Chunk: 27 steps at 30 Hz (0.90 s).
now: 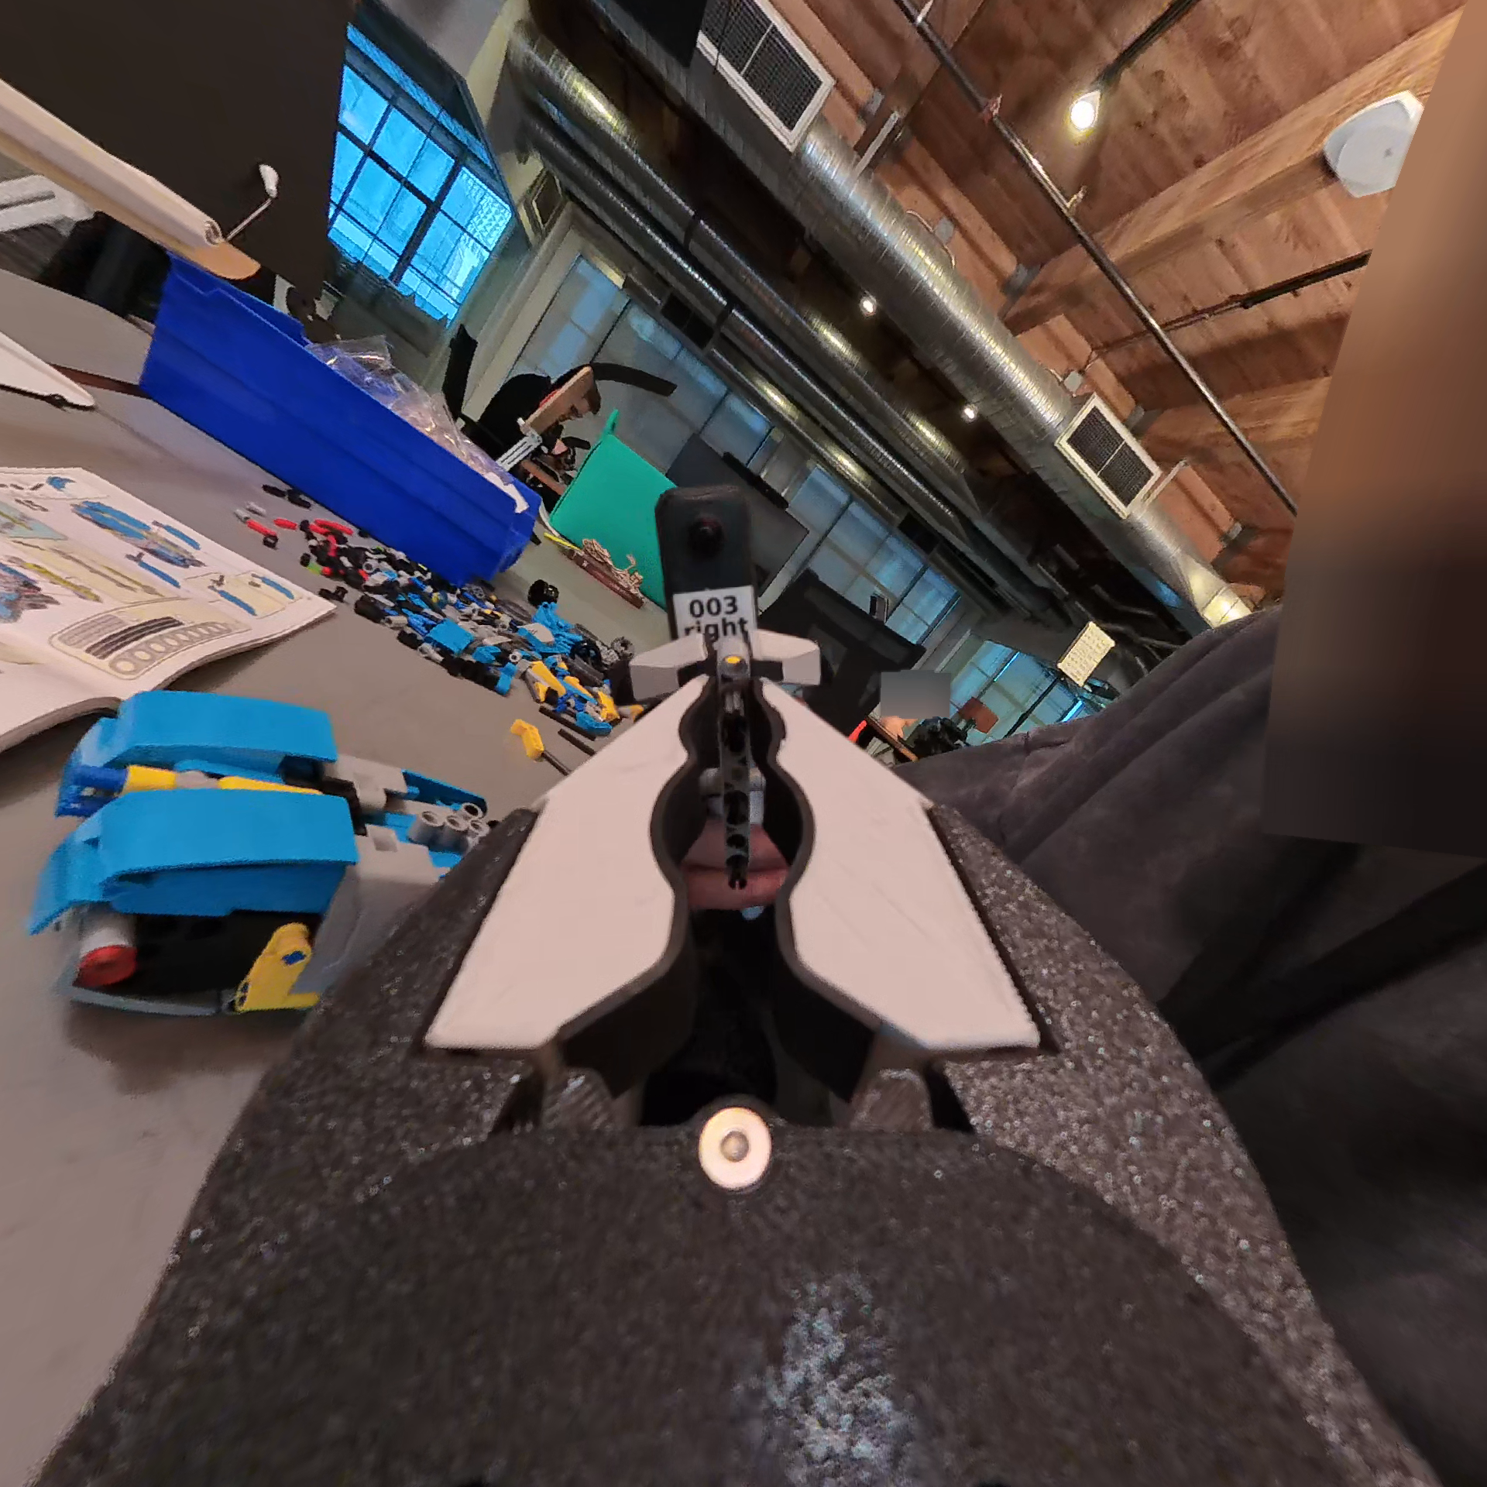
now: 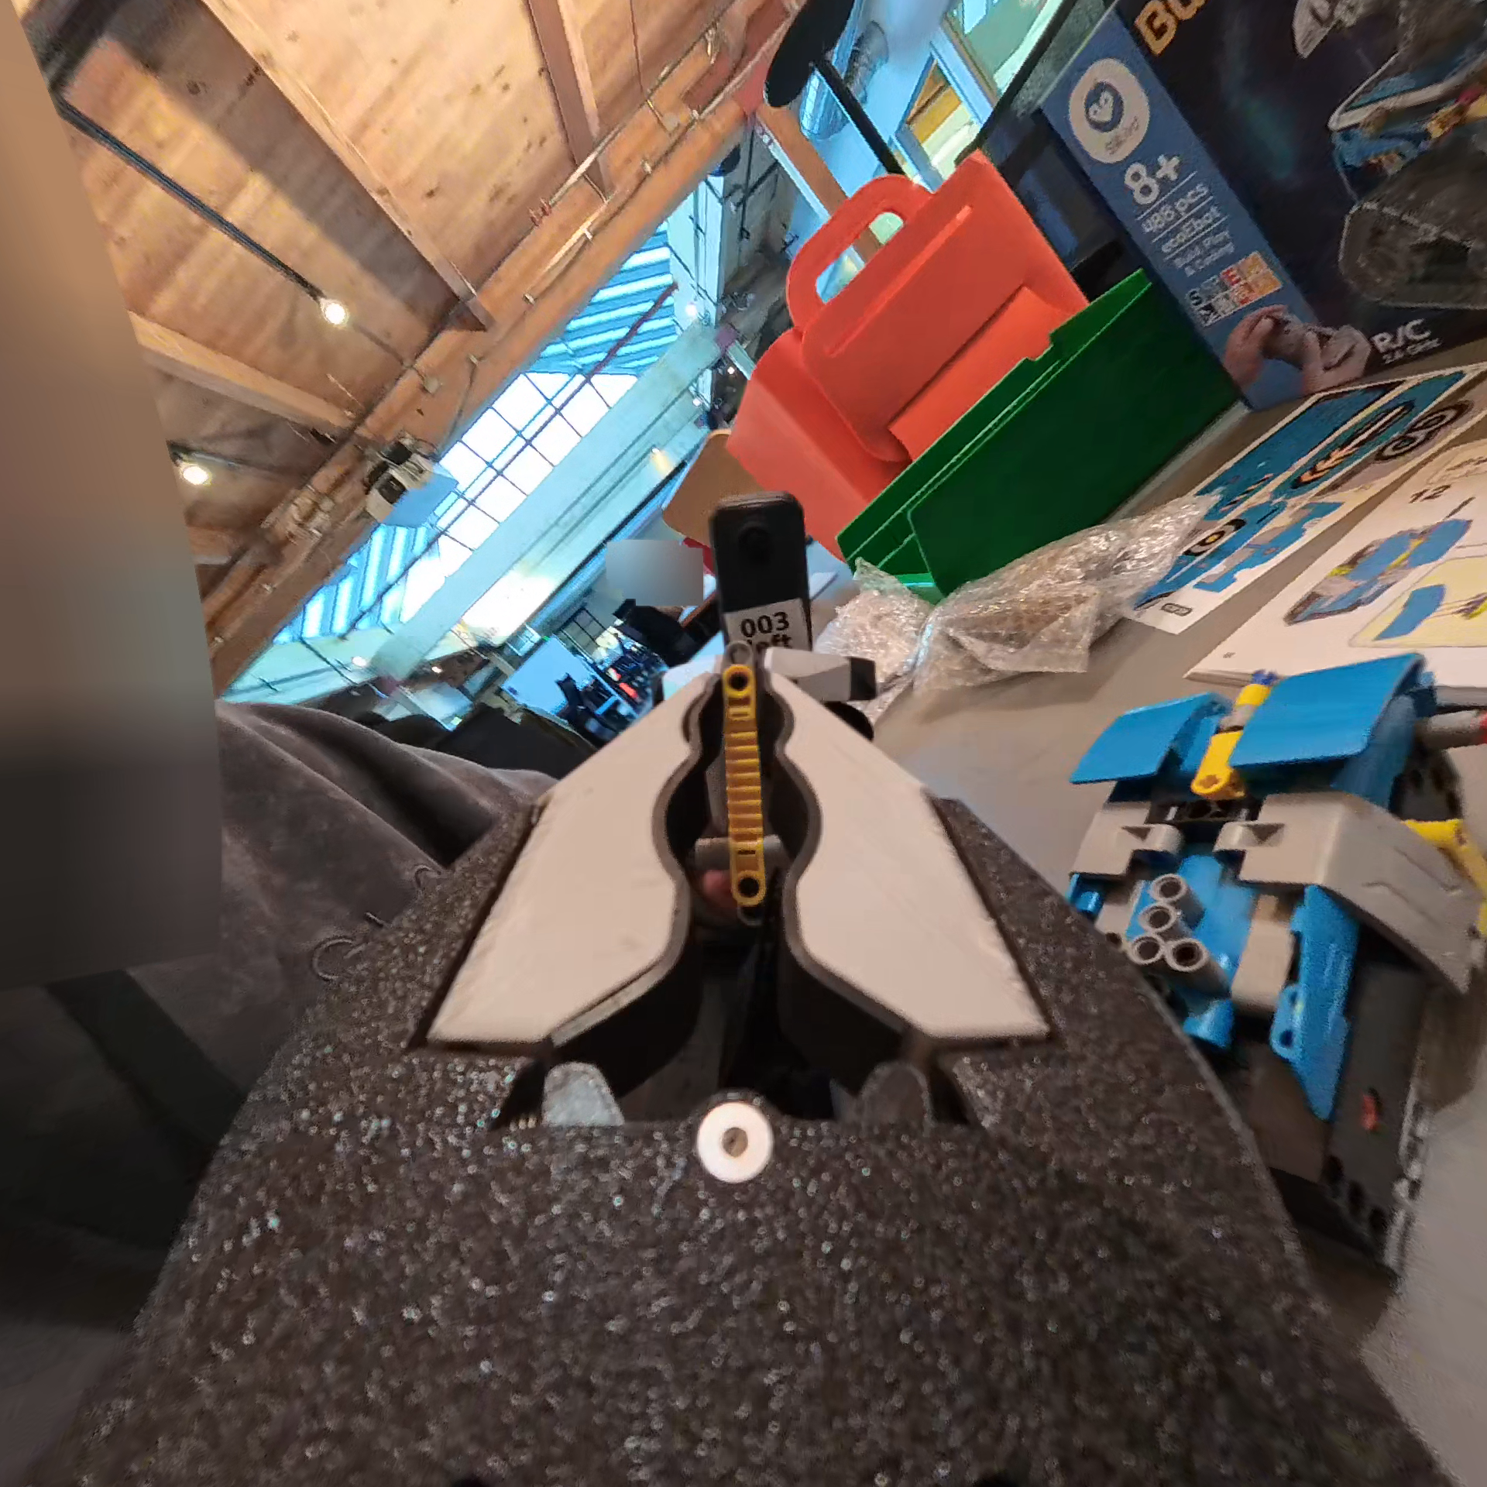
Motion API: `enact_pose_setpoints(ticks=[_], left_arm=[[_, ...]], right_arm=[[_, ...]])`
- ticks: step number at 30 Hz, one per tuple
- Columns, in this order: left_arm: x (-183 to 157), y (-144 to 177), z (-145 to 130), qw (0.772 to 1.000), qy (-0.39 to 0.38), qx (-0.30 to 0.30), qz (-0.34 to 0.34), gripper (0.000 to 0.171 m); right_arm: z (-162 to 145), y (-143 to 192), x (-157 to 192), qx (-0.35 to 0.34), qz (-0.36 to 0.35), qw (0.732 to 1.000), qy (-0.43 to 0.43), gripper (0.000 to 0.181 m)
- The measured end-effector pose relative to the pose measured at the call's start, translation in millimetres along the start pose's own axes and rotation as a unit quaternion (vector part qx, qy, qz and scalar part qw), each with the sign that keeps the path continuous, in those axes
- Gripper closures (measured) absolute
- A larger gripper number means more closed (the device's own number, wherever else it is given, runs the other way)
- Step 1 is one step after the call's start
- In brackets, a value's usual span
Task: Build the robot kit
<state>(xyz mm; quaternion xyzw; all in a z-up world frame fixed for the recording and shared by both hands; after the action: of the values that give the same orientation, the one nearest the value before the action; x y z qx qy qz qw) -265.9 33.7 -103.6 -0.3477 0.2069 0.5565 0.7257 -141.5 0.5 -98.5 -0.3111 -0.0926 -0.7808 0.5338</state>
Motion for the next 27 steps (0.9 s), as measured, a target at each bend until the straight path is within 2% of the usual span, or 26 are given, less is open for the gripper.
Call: enact_pose_setpoints(ticks=[6,8,11,14,16,18,19,20,24,26,27], left_arm=[[2,2,4,1.0,0.003,0.002,0.005,0.164],[5,7,9,1.0,0.016,-0.016,0.007,0.165],[10,17,16,0.998,0.045,-0.043,0.005,0.166],[14,20,18,0.996,0.064,-0.055,0.004,0.165],[17,21,19,0.994,0.083,-0.066,0.006,0.165],[23,23,19,0.991,0.103,-0.083,0.014,0.165],[25,24,19,0.989,0.112,-0.092,0.017,0.165],[27,25,19,0.988,0.119,-0.1,0.02,0.166],[30,23,16,0.983,0.143,-0.117,0.017,0.165],[30,21,15,0.982,0.151,-0.116,0.015,0.165],[30,21,15,0.982,0.15,-0.113,0.017,0.165]], right_arm=[[5,-1,-2,0.018,-0.003,1.0,0.012,0.173],[10,6,-2,0.014,0.011,1.0,0.013,0.163],[3,15,-5,0.078,-0.006,0.996,0.04,0.154],[-9,8,1,0.135,-0.012,0.987,0.089,0.144],[-10,3,4,0.161,-0.073,0.966,0.191,0.133],[-9,-2,8,0.173,-0.168,0.912,0.333,0.129],[-9,-6,11,0.174,-0.205,0.886,0.377,0.128],[-10,-10,15,0.169,-0.233,0.869,0.402,0.126],[-15,-26,13,0.18,-0.296,0.837,0.425,0.129],[-18,-28,10,0.198,-0.311,0.822,0.434,0.15],[-17,-26,10,0.2,-0.319,0.815,0.442,0.152]])
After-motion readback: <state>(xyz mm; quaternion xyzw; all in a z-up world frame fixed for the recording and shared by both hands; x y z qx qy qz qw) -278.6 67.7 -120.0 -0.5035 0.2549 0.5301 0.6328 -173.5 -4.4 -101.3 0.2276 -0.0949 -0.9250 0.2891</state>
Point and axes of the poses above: each gripper's, where its closed fingertips meet, y back along the fingers, z out of its top, x = y × z across the jaws, the point moved 7 cm from there along y, back along the fingers, and after that the axes turned 7 degrees about y, right-handed, at the moved point
